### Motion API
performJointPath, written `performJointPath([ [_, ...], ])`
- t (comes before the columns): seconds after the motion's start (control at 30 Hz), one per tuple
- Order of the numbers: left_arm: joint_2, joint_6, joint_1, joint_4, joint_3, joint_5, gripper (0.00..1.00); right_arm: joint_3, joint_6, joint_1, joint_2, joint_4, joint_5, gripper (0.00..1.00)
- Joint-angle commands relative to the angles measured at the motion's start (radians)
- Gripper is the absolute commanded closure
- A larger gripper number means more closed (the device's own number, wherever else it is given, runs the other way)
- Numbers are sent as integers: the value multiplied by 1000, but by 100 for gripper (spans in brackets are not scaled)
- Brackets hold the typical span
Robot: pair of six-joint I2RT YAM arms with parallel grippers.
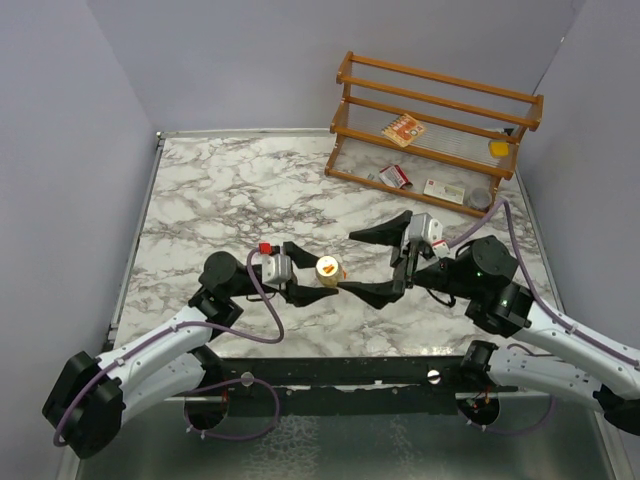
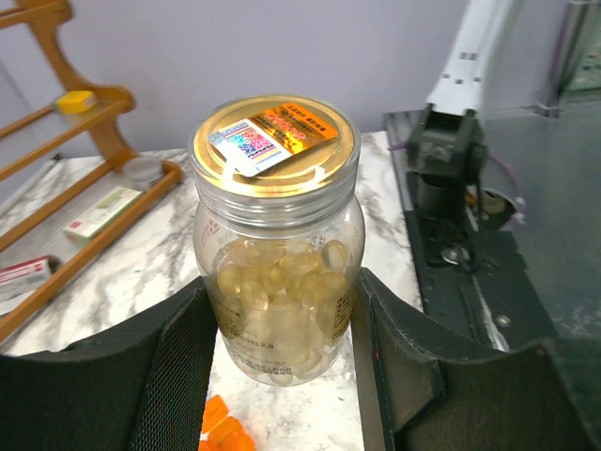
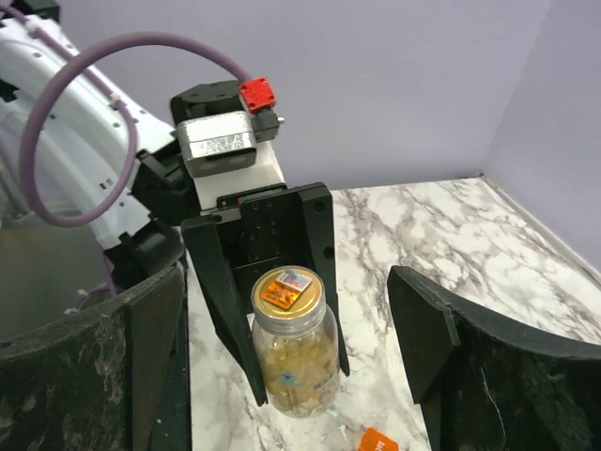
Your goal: Sort the pills into containers
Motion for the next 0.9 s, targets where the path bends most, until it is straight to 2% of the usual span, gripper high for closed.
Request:
performJointPath([
  [0.0, -40, 46, -4, -27, 7, -226, 100, 1, 2, -1, 10, -44, 160, 9],
  [0.27, -33, 60, -4, -52, 7, -409, 100, -6, -37, 8, 99, 33, 327, 9],
  [0.4, 3, 65, -4, -56, 20, -402, 100, 22, -66, 17, 177, 71, 342, 8],
  [0.5, 17, 63, -4, -55, 30, -386, 100, 33, -78, 20, 217, 99, 357, 4],
  [0.87, -2, 58, -5, -56, 17, -342, 100, 16, -78, 21, 239, 152, 344, 2],
])
